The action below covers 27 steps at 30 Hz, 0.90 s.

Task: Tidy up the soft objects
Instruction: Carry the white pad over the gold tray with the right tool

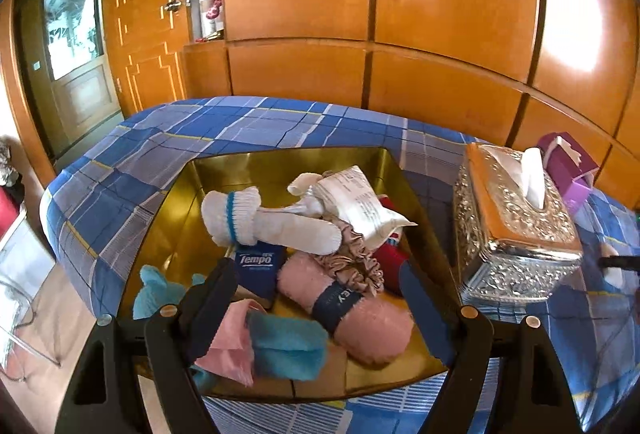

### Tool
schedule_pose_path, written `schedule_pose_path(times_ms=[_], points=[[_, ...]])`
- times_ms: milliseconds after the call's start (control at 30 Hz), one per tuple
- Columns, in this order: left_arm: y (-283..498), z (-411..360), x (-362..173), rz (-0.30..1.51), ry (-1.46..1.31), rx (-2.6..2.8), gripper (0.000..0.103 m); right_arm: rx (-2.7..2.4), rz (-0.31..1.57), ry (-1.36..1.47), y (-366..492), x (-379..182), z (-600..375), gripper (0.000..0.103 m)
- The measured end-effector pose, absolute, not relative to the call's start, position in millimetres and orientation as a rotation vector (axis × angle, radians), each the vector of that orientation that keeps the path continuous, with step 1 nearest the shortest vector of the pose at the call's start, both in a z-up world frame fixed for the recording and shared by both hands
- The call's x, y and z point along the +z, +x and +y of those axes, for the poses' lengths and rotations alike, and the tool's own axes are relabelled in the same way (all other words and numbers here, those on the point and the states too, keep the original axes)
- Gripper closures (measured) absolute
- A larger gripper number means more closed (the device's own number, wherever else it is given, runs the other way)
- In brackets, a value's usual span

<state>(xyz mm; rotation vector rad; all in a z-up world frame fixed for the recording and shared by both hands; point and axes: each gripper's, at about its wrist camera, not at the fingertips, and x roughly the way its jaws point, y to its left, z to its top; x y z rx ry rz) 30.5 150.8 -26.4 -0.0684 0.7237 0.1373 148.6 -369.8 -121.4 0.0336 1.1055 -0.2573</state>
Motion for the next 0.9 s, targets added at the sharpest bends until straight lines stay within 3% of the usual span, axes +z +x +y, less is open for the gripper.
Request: schedule_pose_path(times_ms=[667,900], points=[[10,147,-21,0.694,-0.053,0.068,0.020,-0.350,1.152,0.155,159,-116,-364,0.044],[8,142,-20,0.691,-0.044,0.041,0.020,-0.294,1.114,0.142,178,-88,-344,0.044]])
